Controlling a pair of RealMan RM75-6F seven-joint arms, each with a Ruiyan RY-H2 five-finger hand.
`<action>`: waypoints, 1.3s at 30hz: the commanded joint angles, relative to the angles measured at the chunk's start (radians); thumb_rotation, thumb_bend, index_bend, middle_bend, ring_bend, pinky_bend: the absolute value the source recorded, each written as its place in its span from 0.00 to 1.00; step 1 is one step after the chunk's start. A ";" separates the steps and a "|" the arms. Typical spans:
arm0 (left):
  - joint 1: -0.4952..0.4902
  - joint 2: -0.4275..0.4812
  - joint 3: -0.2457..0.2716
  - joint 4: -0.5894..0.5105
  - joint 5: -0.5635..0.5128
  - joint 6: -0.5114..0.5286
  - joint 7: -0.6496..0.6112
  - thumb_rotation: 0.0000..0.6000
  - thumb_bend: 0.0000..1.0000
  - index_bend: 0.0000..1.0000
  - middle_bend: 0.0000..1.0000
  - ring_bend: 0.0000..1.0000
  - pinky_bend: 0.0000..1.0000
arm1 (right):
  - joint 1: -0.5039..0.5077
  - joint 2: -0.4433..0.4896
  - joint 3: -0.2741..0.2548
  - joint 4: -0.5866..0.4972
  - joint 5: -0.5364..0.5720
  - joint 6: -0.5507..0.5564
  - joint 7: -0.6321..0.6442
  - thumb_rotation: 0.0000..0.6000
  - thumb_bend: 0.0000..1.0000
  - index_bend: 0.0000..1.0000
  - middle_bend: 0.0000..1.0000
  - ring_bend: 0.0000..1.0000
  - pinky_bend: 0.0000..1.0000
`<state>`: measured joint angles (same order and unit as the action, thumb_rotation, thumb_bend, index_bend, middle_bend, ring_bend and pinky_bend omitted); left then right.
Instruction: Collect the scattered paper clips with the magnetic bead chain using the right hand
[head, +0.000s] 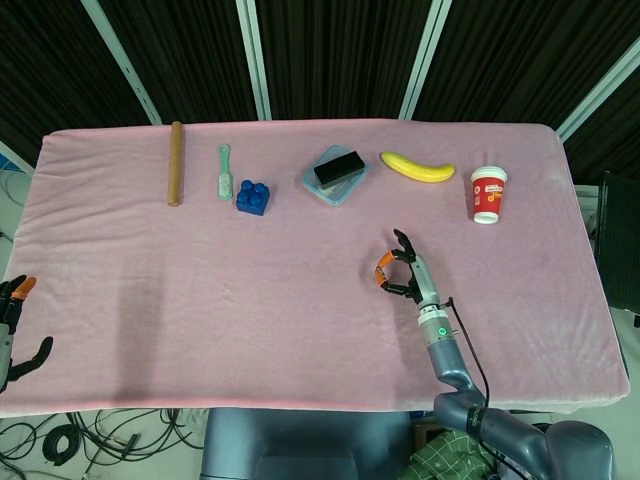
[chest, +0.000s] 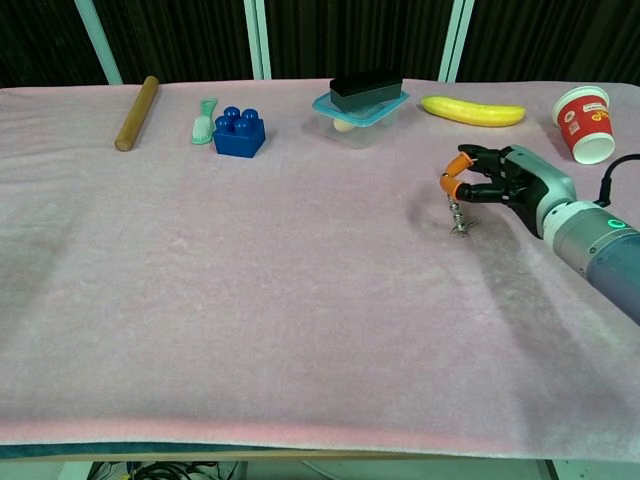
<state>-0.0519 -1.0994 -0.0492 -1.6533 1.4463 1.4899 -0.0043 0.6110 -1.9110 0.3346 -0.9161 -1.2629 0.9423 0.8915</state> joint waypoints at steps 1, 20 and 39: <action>0.000 0.000 0.000 0.000 0.000 0.000 0.000 1.00 0.35 0.09 0.04 0.00 0.00 | -0.002 0.010 -0.001 -0.015 -0.005 0.006 -0.004 1.00 0.37 0.64 0.00 0.00 0.17; 0.000 0.002 0.001 -0.001 0.003 -0.002 -0.004 1.00 0.35 0.09 0.04 0.00 0.00 | -0.020 0.150 -0.088 -0.158 -0.057 -0.003 -0.254 1.00 0.37 0.65 0.00 0.00 0.17; 0.000 0.004 0.003 0.000 0.004 -0.004 -0.010 1.00 0.35 0.09 0.04 0.00 0.00 | -0.016 0.250 -0.176 -0.263 -0.107 0.057 -0.793 1.00 0.37 0.66 0.00 0.00 0.17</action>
<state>-0.0522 -1.0951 -0.0467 -1.6538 1.4507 1.4863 -0.0143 0.5902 -1.6679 0.1712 -1.1675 -1.3710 0.9962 0.1550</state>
